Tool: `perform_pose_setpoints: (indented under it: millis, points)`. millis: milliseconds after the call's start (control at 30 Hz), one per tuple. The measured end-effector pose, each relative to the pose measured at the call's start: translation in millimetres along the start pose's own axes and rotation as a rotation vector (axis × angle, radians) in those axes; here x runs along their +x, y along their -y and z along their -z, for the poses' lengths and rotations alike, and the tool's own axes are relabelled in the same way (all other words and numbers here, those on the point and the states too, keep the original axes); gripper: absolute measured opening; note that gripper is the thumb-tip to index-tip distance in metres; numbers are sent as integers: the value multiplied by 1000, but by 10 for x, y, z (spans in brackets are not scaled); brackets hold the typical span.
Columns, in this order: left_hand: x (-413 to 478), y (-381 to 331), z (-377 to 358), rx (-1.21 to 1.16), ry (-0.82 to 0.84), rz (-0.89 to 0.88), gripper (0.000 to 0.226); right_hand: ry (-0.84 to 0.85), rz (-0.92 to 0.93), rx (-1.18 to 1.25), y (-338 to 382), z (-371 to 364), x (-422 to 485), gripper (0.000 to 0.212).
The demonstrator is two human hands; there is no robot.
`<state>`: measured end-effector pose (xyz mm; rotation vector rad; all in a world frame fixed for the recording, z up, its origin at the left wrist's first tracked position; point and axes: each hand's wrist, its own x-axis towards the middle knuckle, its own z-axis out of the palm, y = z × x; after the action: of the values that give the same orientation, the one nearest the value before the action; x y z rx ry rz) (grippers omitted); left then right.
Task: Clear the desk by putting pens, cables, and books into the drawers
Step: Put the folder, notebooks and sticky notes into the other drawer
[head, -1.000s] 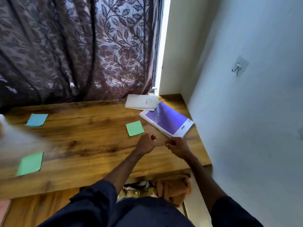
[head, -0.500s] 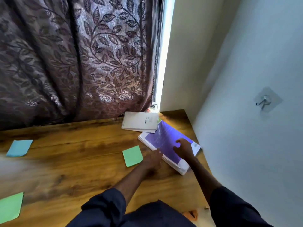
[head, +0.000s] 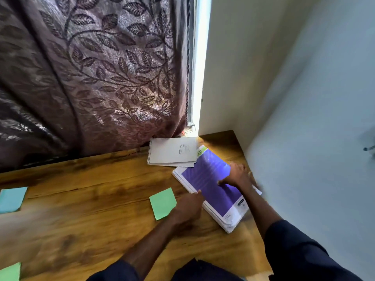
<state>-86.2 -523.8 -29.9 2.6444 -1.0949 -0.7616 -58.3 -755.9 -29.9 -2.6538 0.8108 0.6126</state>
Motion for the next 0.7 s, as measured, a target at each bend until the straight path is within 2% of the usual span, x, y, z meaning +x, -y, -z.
perform_pose_setpoints:
  millis: [200,233,300,367,467,533,600,700]
  points:
    - [-52,-15,-22,107,87,60,67,-3,73,123,-26,304,-176,37]
    - [-48,-31,8,72,102,90,66,-4,87,150,-5,358,-237,32]
    - [-46,-58,83,-175,89,153,59,-26,145,181,62,478,-409,39]
    - [-55,-109,223,-487,10,171,51,-78,209,176,144,591,-626,34]
    - [-92,-256,599,-992,-98,239,59,-146,296,145,295,679,-957,24]
    - [-92,-313,802,-1244,-78,336,61,-175,315,155,386,626,-1146,24]
    - [-50,-315,905,-1279,-35,394,64,-193,330,195,460,522,-1292,30]
    - [10,-247,918,-1215,-143,459,60,-183,464,306,546,381,-1494,44]
